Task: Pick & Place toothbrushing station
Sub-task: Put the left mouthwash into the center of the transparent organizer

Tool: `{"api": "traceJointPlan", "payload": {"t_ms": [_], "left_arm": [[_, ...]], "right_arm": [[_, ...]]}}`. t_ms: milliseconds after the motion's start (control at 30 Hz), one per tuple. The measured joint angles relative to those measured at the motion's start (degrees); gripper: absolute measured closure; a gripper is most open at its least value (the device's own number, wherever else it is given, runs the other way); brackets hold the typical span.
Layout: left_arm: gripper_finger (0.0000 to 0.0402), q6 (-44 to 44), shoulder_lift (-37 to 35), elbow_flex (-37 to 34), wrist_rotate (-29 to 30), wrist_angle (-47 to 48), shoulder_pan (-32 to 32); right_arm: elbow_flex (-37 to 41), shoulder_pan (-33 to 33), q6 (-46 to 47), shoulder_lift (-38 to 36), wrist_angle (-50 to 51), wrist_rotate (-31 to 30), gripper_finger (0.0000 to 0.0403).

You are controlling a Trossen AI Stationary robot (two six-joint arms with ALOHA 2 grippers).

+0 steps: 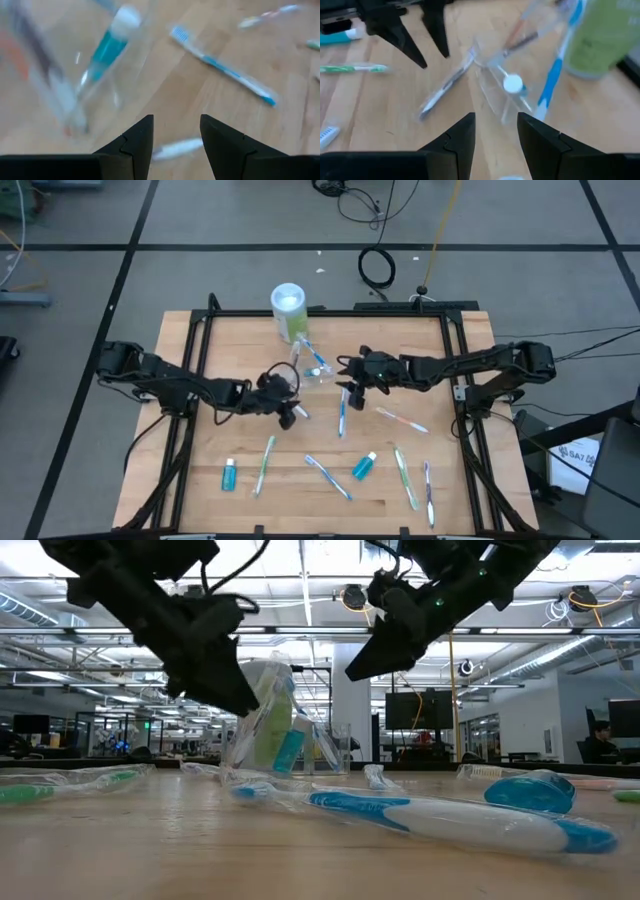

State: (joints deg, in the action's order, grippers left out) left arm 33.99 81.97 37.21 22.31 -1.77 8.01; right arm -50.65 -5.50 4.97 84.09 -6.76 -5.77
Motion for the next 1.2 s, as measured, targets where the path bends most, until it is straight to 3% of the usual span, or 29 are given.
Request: {"api": "traceJointPlan", "payload": {"t_ms": [133, 367, 667, 833, 1200], "left_arm": [[0.0236, 10.15, 0.0, 0.0, 0.04, 6.42, -0.71], [0.0236, 26.92, -0.02, 0.0, 0.07, 15.08, -2.29], [0.0236, 25.04, -0.02, 0.0, 0.1, 14.77, -3.21], [0.0236, 23.56, -0.02, 0.0, -1.11, 14.77, -3.17], [0.0236, 12.88, -0.02, 0.0, -8.54, 10.64, -2.06]], "right_arm": [[0.67, -0.06, 6.47, -0.01, 3.27, -0.13, 0.0261], [9.08, -0.11, 16.06, 0.01, 0.47, -0.55, 0.0261], [19.13, -0.17, 26.3, 0.0, -19.71, -7.46, 0.0261], [19.54, -0.15, 26.24, 0.0, -20.79, -7.48, 0.0261], [19.58, 0.78, 24.11, 0.26, -19.56, 2.65, 0.0261]]}}
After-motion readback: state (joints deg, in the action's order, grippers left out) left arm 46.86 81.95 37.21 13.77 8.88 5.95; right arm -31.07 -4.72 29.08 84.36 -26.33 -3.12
